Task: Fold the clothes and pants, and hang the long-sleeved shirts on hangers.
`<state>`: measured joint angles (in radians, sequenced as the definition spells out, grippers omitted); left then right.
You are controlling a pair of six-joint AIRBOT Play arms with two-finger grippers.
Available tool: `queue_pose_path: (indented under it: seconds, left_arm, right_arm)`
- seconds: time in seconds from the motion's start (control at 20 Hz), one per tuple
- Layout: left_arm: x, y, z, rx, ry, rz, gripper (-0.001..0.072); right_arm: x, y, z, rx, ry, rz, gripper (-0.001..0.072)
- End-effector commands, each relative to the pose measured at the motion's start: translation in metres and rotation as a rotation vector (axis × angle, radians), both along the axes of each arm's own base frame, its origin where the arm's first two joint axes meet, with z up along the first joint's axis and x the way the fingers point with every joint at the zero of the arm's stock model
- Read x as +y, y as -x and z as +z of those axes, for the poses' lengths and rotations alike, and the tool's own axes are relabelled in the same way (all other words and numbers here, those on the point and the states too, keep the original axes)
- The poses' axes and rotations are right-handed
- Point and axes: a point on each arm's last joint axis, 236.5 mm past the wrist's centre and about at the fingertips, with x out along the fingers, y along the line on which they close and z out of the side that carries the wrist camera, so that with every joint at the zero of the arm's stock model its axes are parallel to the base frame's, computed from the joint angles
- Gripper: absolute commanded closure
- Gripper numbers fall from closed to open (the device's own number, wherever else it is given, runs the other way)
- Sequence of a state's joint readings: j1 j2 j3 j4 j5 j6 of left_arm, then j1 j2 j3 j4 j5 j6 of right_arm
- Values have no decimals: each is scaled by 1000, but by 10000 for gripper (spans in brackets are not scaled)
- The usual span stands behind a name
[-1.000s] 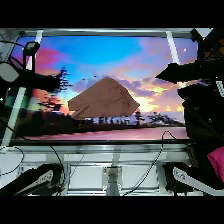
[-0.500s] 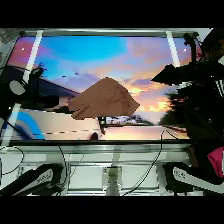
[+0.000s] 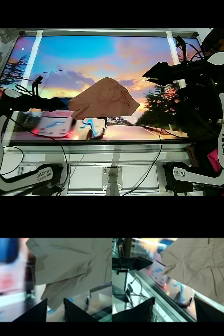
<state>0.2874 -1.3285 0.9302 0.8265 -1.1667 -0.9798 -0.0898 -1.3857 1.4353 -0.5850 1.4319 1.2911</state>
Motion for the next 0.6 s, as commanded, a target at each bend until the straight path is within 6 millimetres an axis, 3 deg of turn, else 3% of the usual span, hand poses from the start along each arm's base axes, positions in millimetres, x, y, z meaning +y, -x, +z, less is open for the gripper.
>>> queue_pose_path:
  seconds: [0.0,0.15,0.3,0.55]
  left_arm:
    - [-9,-7,-26,10,82,-34,432]
    - [3,-9,-49,51,88,1,407]
    - [11,-13,-55,51,78,31,405]
    - [1,-11,-62,69,86,11,406]
  right_arm:
    - [0,-3,-1,-2,-2,-6,161]
    - [0,-3,-1,-2,-2,-6,160]
    - [-1,-3,-1,-4,-2,-9,161]
    - [-4,-2,-8,0,34,-5,164]
